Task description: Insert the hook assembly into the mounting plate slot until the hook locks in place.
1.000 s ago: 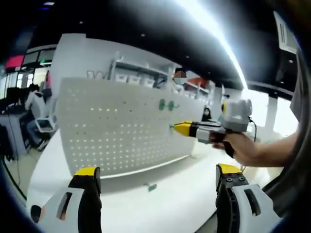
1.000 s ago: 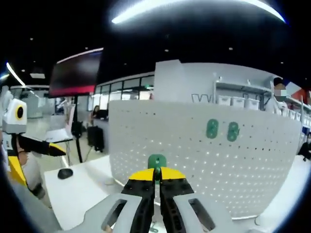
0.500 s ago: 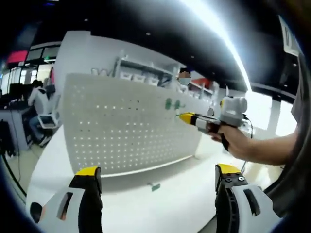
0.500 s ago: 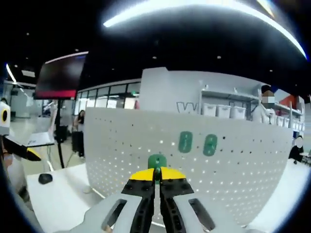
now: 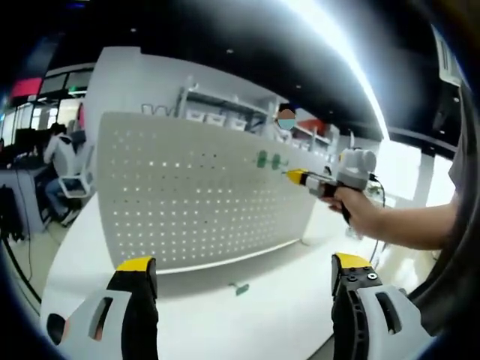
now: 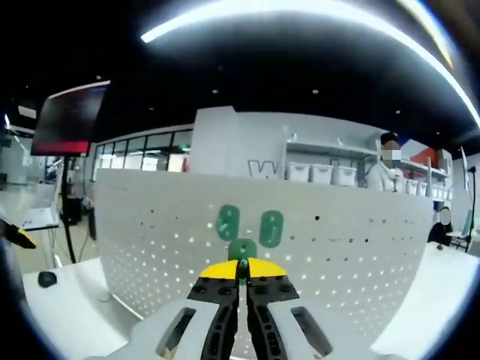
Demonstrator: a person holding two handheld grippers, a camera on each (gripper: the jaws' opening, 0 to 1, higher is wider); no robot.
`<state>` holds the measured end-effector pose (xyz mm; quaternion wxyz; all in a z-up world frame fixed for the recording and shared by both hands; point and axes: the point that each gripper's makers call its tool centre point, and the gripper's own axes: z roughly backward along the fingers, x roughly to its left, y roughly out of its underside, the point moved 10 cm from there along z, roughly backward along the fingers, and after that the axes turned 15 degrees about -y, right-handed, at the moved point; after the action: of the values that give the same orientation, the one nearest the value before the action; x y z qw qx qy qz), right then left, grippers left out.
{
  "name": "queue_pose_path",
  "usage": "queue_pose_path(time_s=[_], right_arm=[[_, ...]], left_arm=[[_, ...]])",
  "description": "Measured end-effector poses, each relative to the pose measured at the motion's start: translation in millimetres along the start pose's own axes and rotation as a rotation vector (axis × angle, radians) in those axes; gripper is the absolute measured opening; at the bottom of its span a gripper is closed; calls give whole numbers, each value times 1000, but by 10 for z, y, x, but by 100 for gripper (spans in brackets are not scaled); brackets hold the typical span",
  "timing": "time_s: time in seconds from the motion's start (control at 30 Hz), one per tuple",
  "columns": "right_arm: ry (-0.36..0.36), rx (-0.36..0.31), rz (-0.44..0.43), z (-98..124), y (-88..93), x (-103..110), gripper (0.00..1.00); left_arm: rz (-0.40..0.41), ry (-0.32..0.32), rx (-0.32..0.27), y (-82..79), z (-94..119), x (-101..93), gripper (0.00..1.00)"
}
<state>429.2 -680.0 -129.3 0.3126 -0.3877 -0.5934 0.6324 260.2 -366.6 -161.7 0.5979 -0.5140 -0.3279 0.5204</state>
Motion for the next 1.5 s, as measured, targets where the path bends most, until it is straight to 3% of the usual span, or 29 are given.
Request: queue_pose_path(time_s=[0.83,1.5], right_arm=[[125,-37,26,32,-149,-521,0],[137,-66,35,-100,-184,-635,0]], left_arm=[[-1,0,8,-2,-8,19,97],[-3,-18,21,30,-5,52,96]])
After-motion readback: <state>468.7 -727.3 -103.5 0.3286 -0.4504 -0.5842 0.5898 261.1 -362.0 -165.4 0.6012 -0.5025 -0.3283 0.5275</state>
